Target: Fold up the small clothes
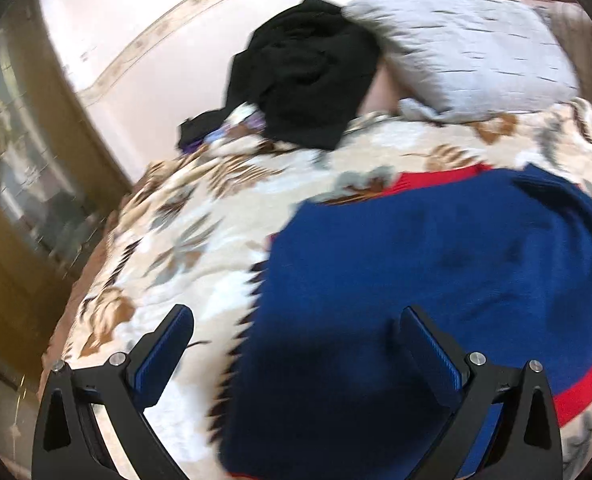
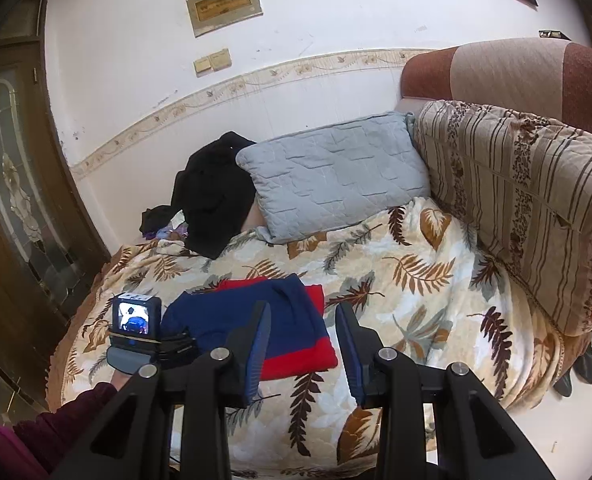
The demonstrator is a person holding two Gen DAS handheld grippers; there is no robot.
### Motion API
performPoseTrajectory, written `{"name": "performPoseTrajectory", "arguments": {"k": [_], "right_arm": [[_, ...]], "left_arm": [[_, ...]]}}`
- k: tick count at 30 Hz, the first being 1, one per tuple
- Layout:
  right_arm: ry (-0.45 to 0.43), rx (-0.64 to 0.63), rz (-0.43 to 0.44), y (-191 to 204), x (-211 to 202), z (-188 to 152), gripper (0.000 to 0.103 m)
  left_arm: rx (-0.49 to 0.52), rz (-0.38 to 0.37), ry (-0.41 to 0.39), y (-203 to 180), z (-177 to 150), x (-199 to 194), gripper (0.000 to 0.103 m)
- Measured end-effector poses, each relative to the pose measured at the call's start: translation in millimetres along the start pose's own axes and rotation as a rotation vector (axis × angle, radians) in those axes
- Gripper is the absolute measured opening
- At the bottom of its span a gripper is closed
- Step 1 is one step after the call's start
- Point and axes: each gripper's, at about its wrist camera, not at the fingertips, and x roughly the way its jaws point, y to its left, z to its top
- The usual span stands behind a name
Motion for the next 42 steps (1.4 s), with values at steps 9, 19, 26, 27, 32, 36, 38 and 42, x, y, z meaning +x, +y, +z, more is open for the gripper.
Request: {"name": "performPoseTrajectory", "arguments": {"k": [9,19,26,27,32,36,38,42], "right_arm": [[0.037,-0.055,0.039,24.1,35.4,-3.6,0.038],[0.207,0.048,0.137,19.3,185.4,-22.4,0.038],[0.415,-0.051,0.150,85.7,304.5,-75.5,0.038],[0.440,-0.081,0.138,94.1,315.0,-82.4,0.038],[0.532,-0.170,0.074,112.7,349.5,-107.9,0.038],[0.495,-0.093,0.116,98.6,343.3,-102.7,0.038],[0.473,-0.091,0.114,93.0,339.6,-101.4,0.038],[0.477,-0.118,0.137,94.4,338.4,-104.8,0.038]], "left_arm": [[0.054,0.012,0.119,14.7,-26.7,30.1,0.103],[-0.232,-0.108,0.107,115.8,-74.9,-11.6,0.103],[-0.391,-0.082,0.238,155.2,-121.2,-1.6,0.103],[-0.410,-0.097,0.251,155.0,-123.3,-0.1,0.103],[-0.438,-0.177,0.255,133.4,-118.8,-0.4,0.103],[-0.422,-0.232,0.220,108.2,-106.3,-8.9,0.102],[-0.444,-0.269,0.206,100.3,-102.5,-10.6,0.092],[-0.468,-0.313,0.257,84.6,-100.6,7.7,0.087]]}}
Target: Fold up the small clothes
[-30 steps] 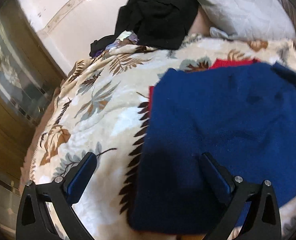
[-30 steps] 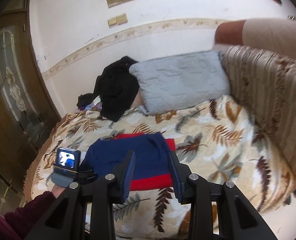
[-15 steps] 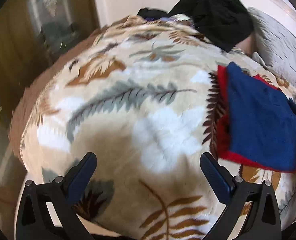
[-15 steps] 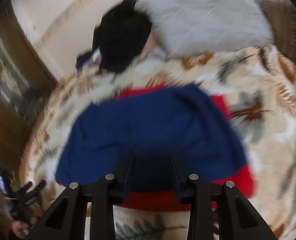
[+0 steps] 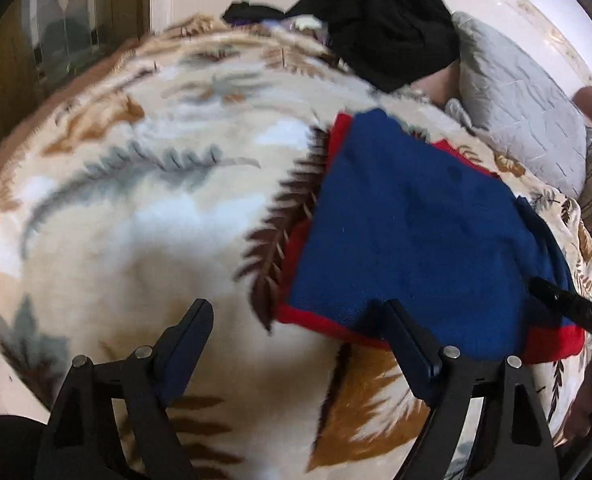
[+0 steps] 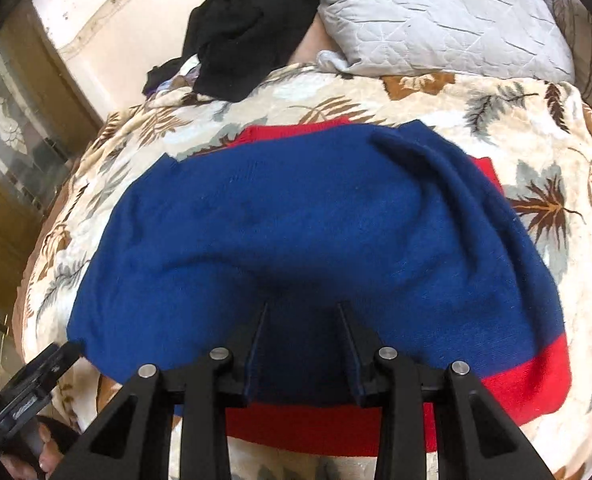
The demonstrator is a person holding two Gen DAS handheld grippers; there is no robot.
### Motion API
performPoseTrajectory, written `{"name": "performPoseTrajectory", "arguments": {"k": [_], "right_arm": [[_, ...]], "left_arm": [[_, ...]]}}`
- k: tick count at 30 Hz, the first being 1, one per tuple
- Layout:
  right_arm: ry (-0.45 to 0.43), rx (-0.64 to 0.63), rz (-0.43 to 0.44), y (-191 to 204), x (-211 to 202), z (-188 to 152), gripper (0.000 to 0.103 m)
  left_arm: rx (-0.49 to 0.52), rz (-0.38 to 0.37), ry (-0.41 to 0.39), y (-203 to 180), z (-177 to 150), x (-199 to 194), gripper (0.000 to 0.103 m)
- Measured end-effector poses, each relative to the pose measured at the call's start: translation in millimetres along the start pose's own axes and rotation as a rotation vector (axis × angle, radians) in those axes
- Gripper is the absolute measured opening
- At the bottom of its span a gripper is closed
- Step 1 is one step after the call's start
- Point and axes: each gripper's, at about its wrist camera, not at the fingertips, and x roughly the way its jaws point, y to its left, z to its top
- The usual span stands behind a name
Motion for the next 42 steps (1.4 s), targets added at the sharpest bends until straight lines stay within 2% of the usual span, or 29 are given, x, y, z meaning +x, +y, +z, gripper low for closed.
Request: {"name": "performPoseTrajectory", "arguments": {"k": [1,3,7,8,9,10,11,12,13,18,20,24,29,33,36,38,39,40,42], "right_arm": [[-0.002,-0.012,-0.002,0.5,0.4,-1.8,0.038],[-0.007,-0.024,0.005,2.6,1.6,-1.3,0.038],[-0.002,-0.006,0.031,-1.2,6.9,0.4,0.038],[0.001,0.006,0.042,-3.2,7.3,1.3,0.038],[0.002,0.020,0.056,-5.8,6.7,1.8,0.038],[0.001,0.031,0.067,-8.2,5.4,1.9,0.038],[-0.008,0.051,0.084,-11.7,2.4,2.6,0.038],[-0.018,0.064,0.092,-14.7,-0.3,4.1,0.038],[-0.044,0.085,0.095,-20.2,-5.9,6.4,0.038],[-0.151,0.220,0.110,-58.5,-33.1,14.5,0.038],[-0.188,0.267,0.111,-73.3,-44.3,17.4,0.038],[-0.272,0.362,0.122,-108.2,-70.8,20.6,0.038],[-0.337,0.485,0.125,-154.3,-95.2,14.5,0.037],[-0.369,0.571,0.138,-189.6,-108.1,9.0,0.039],[-0.358,0.622,0.175,-210.7,-111.7,6.1,0.039],[-0.343,0.630,0.200,-217.0,-111.0,5.4,0.040],[-0.324,0.627,0.219,-218.0,-108.3,5.9,0.052],[-0.310,0.629,0.238,-218.4,-105.5,5.3,0.075],[-0.278,0.619,0.296,-214.0,-98.3,5.8,0.077]], "left_arm": [[-0.025,-0.003,0.014,1.0,-0.7,6.4,0.087],[-0.042,-0.003,-0.034,-0.7,-0.7,6.9,0.087],[-0.087,-0.080,-0.051,-4.1,10.9,13.8,0.084],[-0.100,-0.103,-0.059,-4.1,13.5,15.2,0.078],[-0.110,-0.114,-0.067,-6.2,17.1,16.6,0.056],[-0.105,-0.119,-0.058,-8.9,19.3,18.6,0.042],[-0.098,-0.120,-0.048,-11.6,22.1,19.0,0.039],[-0.090,-0.121,-0.049,-14.0,23.4,17.2,0.027],[-0.070,-0.130,-0.055,-16.8,25.7,13.4,0.022],[0.049,-0.151,-0.127,-46.2,40.5,-21.7,0.015],[0.114,-0.159,-0.154,-65.6,43.7,-37.6,0.014],[0.293,-0.173,-0.191,-133.8,49.4,-67.4,0.013],[0.466,-0.232,-0.181,-219.7,38.1,-77.6,0.013],[0.603,-0.327,-0.144,-295.9,12.1,-70.7,0.011],[0.606,-0.437,-0.035,-319.1,-1.8,-57.7,0.011],[0.600,-0.498,-0.006,-313.6,-3.7,-60.2,0.015],[0.617,-0.515,-0.030,-303.0,-3.9,-67.8,0.025],[0.628,-0.514,-0.054,-297.0,-3.5,-72.7,0.041],[0.625,-0.501,-0.151,-264.8,0.2,-90.7,0.061]]}}
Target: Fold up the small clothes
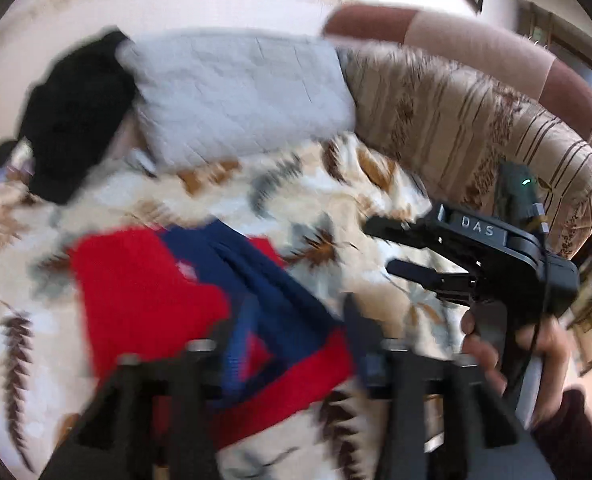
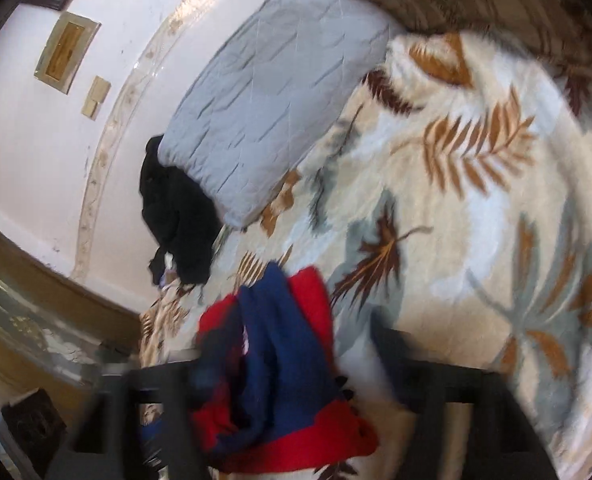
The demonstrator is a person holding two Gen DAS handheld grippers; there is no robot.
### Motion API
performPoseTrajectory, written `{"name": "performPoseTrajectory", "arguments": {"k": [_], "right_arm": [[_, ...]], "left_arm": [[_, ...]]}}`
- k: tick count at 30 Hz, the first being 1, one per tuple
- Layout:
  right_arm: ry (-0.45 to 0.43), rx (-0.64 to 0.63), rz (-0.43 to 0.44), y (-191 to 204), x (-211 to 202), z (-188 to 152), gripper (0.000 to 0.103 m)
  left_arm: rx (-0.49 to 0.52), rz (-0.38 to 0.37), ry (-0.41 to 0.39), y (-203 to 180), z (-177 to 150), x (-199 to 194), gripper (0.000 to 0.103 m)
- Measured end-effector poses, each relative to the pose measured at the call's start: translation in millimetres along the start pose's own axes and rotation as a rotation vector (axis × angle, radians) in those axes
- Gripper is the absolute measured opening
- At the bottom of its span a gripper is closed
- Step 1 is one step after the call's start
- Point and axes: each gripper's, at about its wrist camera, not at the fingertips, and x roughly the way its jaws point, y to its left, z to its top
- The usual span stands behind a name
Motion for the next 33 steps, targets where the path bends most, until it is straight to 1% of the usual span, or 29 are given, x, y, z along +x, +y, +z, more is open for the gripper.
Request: {"name": "performPoseTrajectory", "arguments": {"k": [1,2,3,5,7,9,11,13,14,16,17,18,20,21,22,23,24,26,29,31,33], "right_arm": [[0.026,0.000,0.031,1.2,4.5,-1.7,0.077],[0.044,0.001,0.051,2.0,7.5,-3.8,0.077],[0.074,0.001,0.071,4.9,14.9,-6.4,0.077],[0.138,0.002,0.096,10.2,32.1,-12.9,0.077],[0.212,-0.004,0.118,19.2,53.6,-23.1,0.076],[0.266,-0.011,0.111,25.1,70.0,-33.4,0.075],[0.310,-0.016,0.059,30.9,87.5,-43.8,0.075],[0.325,-0.031,0.028,36.6,98.8,-50.4,0.075],[0.326,-0.044,0.027,41.4,102.8,-53.4,0.075],[0.343,-0.061,0.062,51.1,108.9,-58.2,0.075],[0.357,-0.070,0.088,57.9,114.2,-62.1,0.075],[0.363,-0.083,0.088,63.3,119.3,-65.1,0.075],[0.365,-0.116,0.039,71.5,131.0,-69.8,0.074],[0.367,-0.122,0.020,73.4,137.1,-71.1,0.070],[0.370,-0.130,0.004,74.6,143.0,-71.4,0.063],[0.371,-0.142,-0.004,76.1,146.9,-69.3,0.054],[0.376,-0.157,-0.001,77.6,151.2,-66.6,0.031],[0.374,-0.167,0.008,80.1,152.5,-66.7,0.027],[0.314,-0.234,-0.018,93.5,136.6,-68.1,0.023],[0.231,-0.289,-0.012,106.9,107.3,-63.8,0.020],[0.160,-0.314,-0.021,109.8,79.6,-57.5,0.018]], "left_arm": [[-0.005,0.018,-0.029,11.3,-3.8,-12.3,0.062],[-0.013,0.027,-0.041,20.3,-5.4,-18.6,0.062],[-0.041,0.050,-0.050,39.8,-9.8,-28.5,0.062],[-0.106,0.113,-0.033,73.5,-17.0,-32.1,0.062],[-0.173,0.150,-0.005,104.0,-25.9,-28.7,0.062],[-0.215,0.164,0.015,126.8,-36.4,-23.1,0.062],[-0.241,0.187,0.045,144.9,-45.1,-9.4,0.062],[-0.258,0.172,0.065,155.4,-50.4,1.4,0.062],[-0.266,0.161,0.078,158.6,-51.4,7.8,0.062],[-0.266,0.118,0.110,158.1,-51.8,21.2,0.062],[-0.262,0.108,0.110,156.8,-51.3,23.7,0.062],[-0.260,0.104,0.104,157.2,-51.6,26.1,0.062],[-0.281,0.105,0.100,162.5,-52.1,26.3,0.062],[-0.308,0.105,0.098,167.6,-52.0,24.9,0.062],[-0.328,0.104,0.099,172.1,-52.4,25.4,0.062],[-0.353,0.105,0.101,178.8,-53.3,24.4,0.062],[-0.379,0.114,0.105,186.2,-54.6,23.1,0.062],[-0.420,0.125,0.102,197.4,-56.4,20.5,0.062],[-0.454,0.139,0.088,206.2,-55.2,18.2,0.062],[-0.463,0.134,0.076,206.7,-52.7,17.2,0.062],[-0.445,0.129,0.064,200.4,-49.3,17.3,0.062]]}}
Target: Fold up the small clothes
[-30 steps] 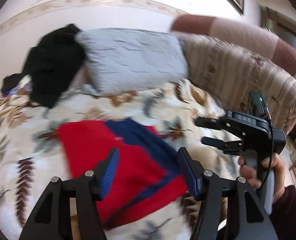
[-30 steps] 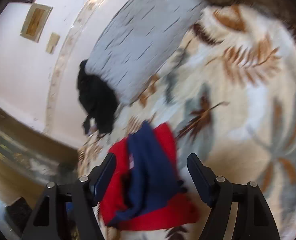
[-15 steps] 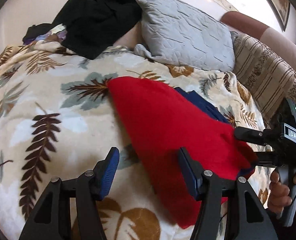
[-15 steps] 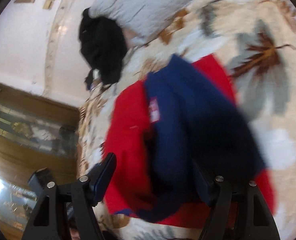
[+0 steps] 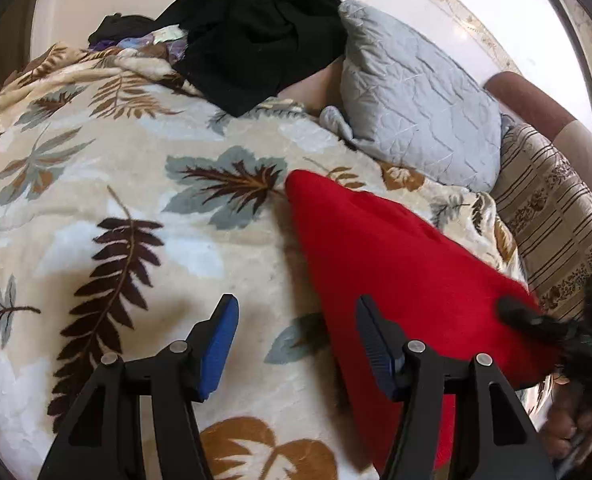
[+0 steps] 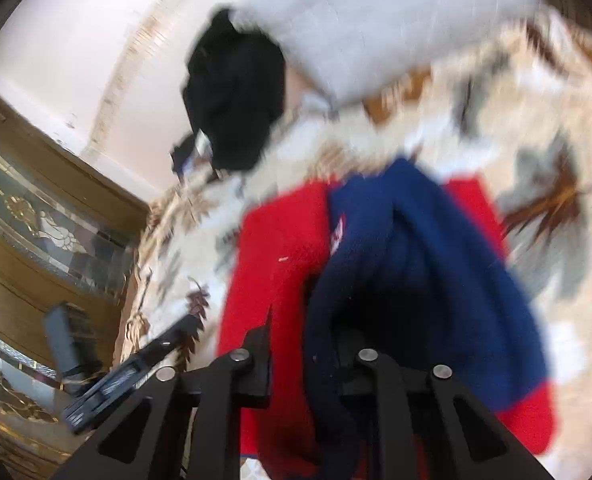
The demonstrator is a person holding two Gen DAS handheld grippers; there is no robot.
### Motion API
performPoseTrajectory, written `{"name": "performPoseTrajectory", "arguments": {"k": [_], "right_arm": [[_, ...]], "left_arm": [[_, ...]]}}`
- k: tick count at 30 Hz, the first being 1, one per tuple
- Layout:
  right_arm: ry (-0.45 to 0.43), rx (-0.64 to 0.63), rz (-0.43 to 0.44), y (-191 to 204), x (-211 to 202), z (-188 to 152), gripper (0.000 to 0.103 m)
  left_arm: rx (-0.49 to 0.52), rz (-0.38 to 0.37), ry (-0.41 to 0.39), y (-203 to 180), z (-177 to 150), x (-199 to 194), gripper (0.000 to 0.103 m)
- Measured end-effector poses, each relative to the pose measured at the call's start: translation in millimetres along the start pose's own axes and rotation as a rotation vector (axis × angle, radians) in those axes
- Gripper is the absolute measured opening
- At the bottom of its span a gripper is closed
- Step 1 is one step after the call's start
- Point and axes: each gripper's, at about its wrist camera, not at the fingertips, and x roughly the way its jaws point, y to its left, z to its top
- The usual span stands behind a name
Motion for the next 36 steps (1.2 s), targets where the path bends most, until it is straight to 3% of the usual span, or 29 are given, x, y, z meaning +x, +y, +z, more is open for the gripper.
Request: {"name": "performPoseTrajectory", "arguments": {"k": [3,5,7,9,11,12,13,16,20,22,25,29,36], "right_arm": [[-0.049,0.042,-0.040,-19.5,-31.1,-4.5,0.018],[-0.027,0.108,-0.097,-42.5,-29.8,-15.4,0.018],[0.123,0.185,-0.138,-70.2,-7.4,-32.7,0.024],[0.142,0.281,-0.086,-86.2,-8.4,-39.0,0.030],[0.136,0.299,-0.076,-87.5,-19.0,-31.6,0.047],[0.101,0.286,-0.099,-84.7,-29.4,-24.7,0.064],[0.044,0.260,-0.134,-80.5,-41.6,-16.2,0.067],[-0.066,0.177,-0.195,-67.0,-61.4,10.0,0.067],[-0.029,0.065,-0.172,-41.6,-32.4,47.6,0.059],[0.043,-0.023,-0.209,-24.8,-0.9,59.2,0.037],[0.110,-0.044,-0.231,-20.4,38.4,65.2,0.037],[0.216,-0.016,-0.327,-44.4,92.4,64.9,0.035],[0.162,-0.075,-0.348,-29.4,67.7,57.2,0.035]], "left_arm": [[0.086,0.009,-0.013,-22.2,-3.4,2.7,0.062],[0.168,0.020,-0.018,-40.4,-9.3,5.6,0.062],[0.262,0.026,-0.017,-61.0,-18.4,9.9,0.062],[0.352,0.038,-0.016,-78.1,-28.3,14.0,0.062],[0.421,0.092,-0.055,-88.6,-35.6,12.8,0.062],[0.443,0.100,-0.065,-90.3,-36.7,12.2,0.062],[0.445,0.099,-0.064,-89.9,-36.3,12.7,0.062],[0.403,0.082,-0.048,-84.2,-33.1,15.9,0.062],[0.412,0.088,-0.051,-84.4,-33.1,17.9,0.063],[0.417,0.092,-0.054,-84.5,-34.5,17.5,0.063],[0.419,0.093,-0.054,-84.3,-34.7,17.6,0.063],[0.423,0.092,-0.053,-83.6,-34.8,17.7,0.063],[0.417,0.099,-0.044,-81.7,-34.1,17.8,0.063]]}}
